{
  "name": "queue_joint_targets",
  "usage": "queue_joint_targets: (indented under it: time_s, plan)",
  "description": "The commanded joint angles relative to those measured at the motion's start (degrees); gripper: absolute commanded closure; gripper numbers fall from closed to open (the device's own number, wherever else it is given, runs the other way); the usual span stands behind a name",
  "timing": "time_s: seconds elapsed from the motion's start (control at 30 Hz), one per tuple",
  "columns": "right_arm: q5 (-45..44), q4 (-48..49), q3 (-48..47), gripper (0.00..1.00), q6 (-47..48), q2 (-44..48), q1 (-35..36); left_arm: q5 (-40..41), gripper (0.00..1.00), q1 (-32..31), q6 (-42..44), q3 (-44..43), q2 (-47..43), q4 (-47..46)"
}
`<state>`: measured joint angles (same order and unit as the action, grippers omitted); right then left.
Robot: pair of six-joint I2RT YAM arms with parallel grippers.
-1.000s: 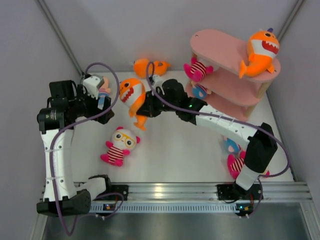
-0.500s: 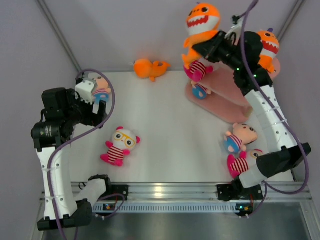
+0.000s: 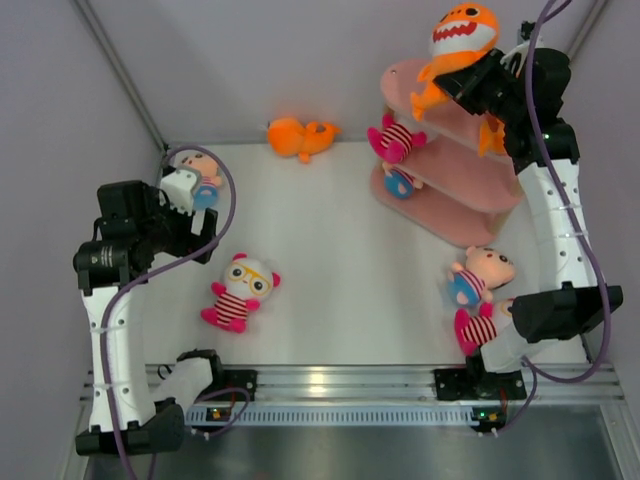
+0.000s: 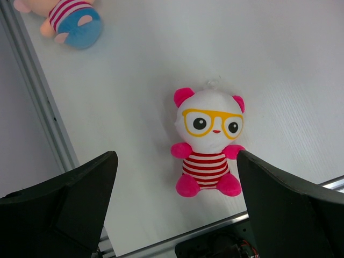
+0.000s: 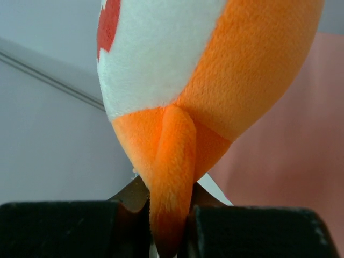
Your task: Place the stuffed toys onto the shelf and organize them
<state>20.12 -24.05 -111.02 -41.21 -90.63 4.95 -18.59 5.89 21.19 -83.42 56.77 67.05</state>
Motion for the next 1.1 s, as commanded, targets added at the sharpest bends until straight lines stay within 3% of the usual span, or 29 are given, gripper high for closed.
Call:
queue_joint_targets:
  time_s: [0.0,0.43,0.47,0.6,0.73,1.07]
  plan:
    - [-1.0,1.2,0.1,1.0,-1.3,1.2,-1.8,-0.9,0.02,-0.2,1.1,0.4,-1.6,-1.0]
    - [0.8,-0.9,1.2,0.89,-0.3,-1.8,-4.4,-1.3,0.02,-0.1,1.2,0.6,-2.0,-1.0]
    - [0.2,-1.4,1.1,0.82,-0.1,-1.8,-4.4,-1.1,0.02,-0.1,1.3,0.6,-1.9,-1.0]
    - [-2.4,-1.5,1.5,0.76,1.2,-0.3,-4.3,-1.1,0.02,-0.1,1.2,0.4,-2.0,-1.0]
    - [-3.1,-1.9,1.5,0.5,1.6,0.3,-4.3,-1.6,0.02,-0.1,1.1,0.3,-2.1,-0.9]
    - [-8.3,-2.5,1.9,0.41,4.2,4.8,-4.3,-1.5,0.02,-0.1,1.1,0.3,-2.3,-0.9]
